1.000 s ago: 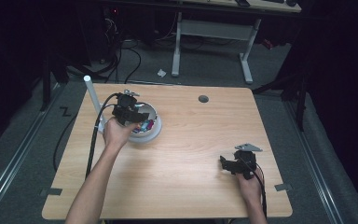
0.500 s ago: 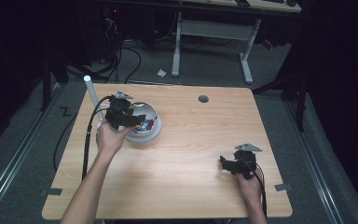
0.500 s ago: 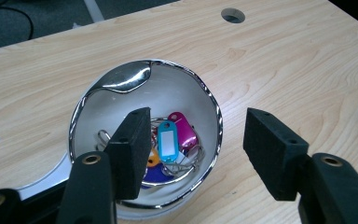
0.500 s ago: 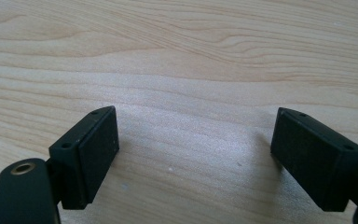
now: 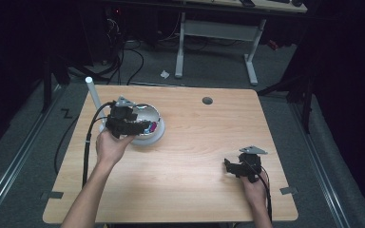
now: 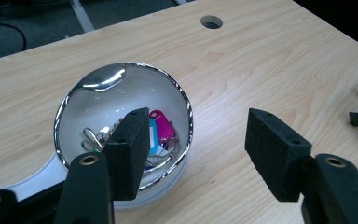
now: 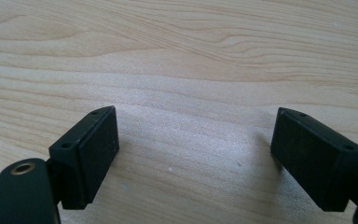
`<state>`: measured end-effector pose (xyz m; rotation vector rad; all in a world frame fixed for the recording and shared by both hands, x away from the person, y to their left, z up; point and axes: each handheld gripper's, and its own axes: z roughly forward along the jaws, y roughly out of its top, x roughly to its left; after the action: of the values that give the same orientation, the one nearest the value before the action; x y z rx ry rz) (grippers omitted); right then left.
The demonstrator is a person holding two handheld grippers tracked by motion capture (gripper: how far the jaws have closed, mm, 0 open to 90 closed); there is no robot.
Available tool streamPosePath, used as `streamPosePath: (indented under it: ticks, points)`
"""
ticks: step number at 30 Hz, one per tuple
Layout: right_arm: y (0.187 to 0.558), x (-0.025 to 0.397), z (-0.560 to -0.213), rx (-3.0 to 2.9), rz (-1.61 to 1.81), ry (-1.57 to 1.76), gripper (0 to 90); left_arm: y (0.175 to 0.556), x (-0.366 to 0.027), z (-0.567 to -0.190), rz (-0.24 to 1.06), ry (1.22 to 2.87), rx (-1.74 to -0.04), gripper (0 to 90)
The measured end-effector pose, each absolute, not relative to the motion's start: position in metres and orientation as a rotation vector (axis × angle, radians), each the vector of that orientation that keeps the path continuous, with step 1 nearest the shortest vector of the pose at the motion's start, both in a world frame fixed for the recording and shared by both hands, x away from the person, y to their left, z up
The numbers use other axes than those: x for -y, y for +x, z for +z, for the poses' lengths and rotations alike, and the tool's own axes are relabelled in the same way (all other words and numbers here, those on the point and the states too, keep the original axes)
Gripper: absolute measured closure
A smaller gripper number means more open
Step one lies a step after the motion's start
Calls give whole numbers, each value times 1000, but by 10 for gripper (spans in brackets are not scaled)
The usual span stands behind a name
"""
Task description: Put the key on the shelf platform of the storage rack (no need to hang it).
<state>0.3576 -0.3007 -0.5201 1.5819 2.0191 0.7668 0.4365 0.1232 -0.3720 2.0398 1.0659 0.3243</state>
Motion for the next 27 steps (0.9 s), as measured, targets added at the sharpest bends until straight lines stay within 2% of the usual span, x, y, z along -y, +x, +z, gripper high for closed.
streamPosePath:
  ticks: [27]
  points:
    - [358,301,-520,-2019,766,1581,152,403,-142,-384,296,1986,-1084,399]
